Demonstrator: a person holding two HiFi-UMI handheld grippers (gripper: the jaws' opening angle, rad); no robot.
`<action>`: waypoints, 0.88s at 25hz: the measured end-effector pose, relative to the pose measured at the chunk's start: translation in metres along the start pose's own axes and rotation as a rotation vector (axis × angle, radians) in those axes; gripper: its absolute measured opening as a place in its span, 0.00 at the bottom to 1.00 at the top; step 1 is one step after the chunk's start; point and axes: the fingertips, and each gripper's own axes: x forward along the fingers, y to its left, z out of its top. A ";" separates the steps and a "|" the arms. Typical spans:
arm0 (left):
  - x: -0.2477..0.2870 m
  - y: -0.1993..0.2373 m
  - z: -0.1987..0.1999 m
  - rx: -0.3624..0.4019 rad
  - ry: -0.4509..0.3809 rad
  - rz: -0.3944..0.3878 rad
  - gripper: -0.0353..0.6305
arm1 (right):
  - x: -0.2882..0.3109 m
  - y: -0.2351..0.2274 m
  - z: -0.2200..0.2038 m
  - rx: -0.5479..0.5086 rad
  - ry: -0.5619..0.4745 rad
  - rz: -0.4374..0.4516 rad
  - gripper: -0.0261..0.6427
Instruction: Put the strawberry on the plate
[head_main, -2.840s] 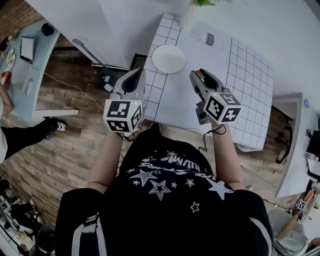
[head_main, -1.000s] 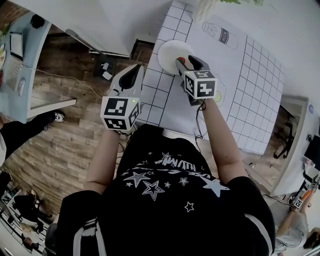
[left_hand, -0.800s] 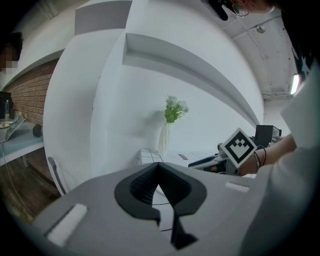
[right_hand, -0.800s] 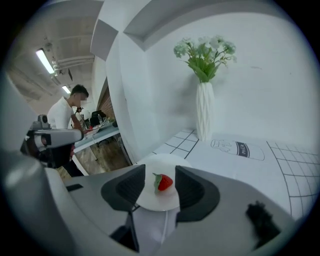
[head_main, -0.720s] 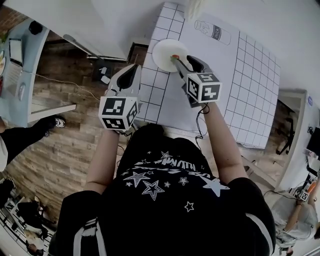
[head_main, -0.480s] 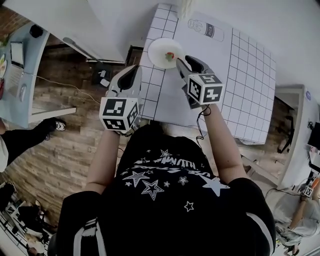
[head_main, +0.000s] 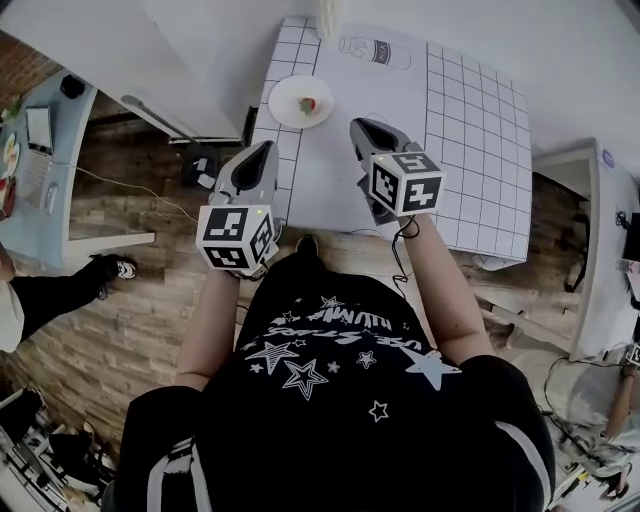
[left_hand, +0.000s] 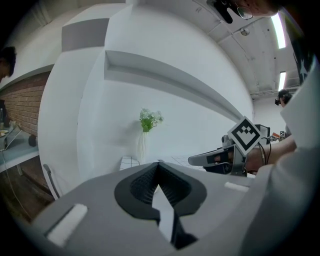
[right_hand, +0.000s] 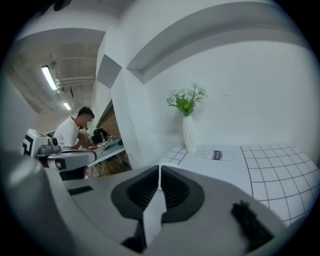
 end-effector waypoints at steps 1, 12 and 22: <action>-0.002 -0.007 0.000 0.002 -0.002 -0.003 0.07 | -0.010 -0.001 -0.001 0.006 -0.005 0.001 0.07; -0.015 -0.085 0.011 0.028 -0.033 -0.036 0.07 | -0.104 -0.015 -0.011 0.044 -0.043 0.010 0.06; -0.059 -0.152 -0.002 0.055 -0.041 -0.023 0.07 | -0.179 -0.005 -0.036 0.046 -0.076 0.046 0.06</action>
